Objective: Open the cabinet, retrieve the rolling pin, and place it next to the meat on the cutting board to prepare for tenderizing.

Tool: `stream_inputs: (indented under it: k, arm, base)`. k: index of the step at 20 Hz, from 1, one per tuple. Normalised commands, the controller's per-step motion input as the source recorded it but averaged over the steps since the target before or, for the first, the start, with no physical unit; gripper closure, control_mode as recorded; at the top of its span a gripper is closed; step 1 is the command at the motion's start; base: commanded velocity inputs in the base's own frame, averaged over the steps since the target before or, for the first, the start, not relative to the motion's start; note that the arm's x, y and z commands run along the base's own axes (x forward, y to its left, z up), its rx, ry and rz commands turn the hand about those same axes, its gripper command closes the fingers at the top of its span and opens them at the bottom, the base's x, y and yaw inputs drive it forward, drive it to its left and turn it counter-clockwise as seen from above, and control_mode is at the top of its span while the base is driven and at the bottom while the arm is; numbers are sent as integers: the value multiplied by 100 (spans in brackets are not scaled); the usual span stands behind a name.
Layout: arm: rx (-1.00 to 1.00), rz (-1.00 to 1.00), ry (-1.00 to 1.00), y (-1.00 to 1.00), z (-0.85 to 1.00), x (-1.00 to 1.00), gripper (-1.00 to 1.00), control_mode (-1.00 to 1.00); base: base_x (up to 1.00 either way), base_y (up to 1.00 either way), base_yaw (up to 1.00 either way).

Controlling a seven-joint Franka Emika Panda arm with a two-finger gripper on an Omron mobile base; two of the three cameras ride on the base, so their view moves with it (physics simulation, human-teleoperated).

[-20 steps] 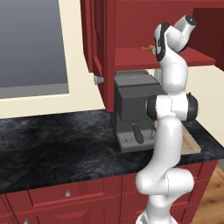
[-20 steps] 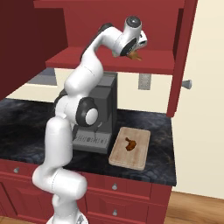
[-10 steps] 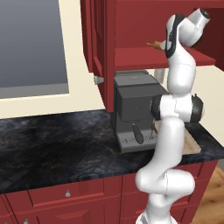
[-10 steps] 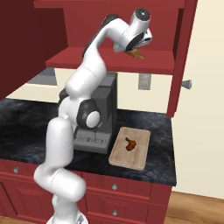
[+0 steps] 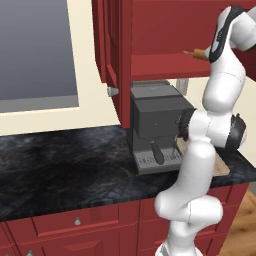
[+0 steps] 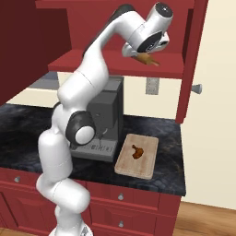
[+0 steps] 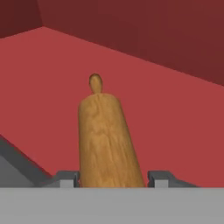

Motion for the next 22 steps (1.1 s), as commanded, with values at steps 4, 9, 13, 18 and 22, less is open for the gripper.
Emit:
stream_inputs:
  k: [4,9,13,18,22]
  arm:
    - [0,-5,-6,0,-46,-100,100,-100]
    - [0,-3,-13,2,-78,-100,100,-100]
    - [-1,-1,-12,9,-79,-100,100,-100]
    - [-4,-1,-4,22,-85,-82,100,-100]
    - [-4,-3,-1,27,-77,-39,100,-100]
  base:
    - [0,0,0]
    - [0,0,0]
    - [0,0,0]
    - [0,0,0]
    - [0,0,0]
